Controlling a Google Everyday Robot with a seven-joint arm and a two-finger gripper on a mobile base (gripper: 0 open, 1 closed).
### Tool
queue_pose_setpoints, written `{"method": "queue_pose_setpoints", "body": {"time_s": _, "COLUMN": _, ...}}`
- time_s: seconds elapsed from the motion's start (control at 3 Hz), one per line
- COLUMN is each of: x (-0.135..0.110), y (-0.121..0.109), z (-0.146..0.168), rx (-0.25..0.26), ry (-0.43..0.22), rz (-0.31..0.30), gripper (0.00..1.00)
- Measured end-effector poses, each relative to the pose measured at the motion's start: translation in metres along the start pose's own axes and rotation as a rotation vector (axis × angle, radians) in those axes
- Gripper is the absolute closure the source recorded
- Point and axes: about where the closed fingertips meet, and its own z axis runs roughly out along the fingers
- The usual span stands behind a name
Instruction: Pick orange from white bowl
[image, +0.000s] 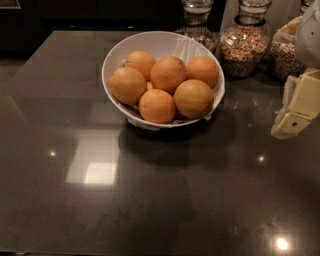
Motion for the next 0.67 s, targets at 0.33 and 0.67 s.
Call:
{"method": "queue_pose_setpoints", "body": {"time_s": 0.33, "x": -0.006, "y": -0.002, "z": 0.005, "rx": 0.011, "ry": -0.011, "rz": 0.005, "gripper": 0.00}}
{"method": "queue_pose_setpoints", "body": {"time_s": 0.67, "x": -0.021, "y": -0.004, "z": 0.018, "rx": 0.029, "ry": -0.047, "rz": 0.020, "gripper": 0.00}}
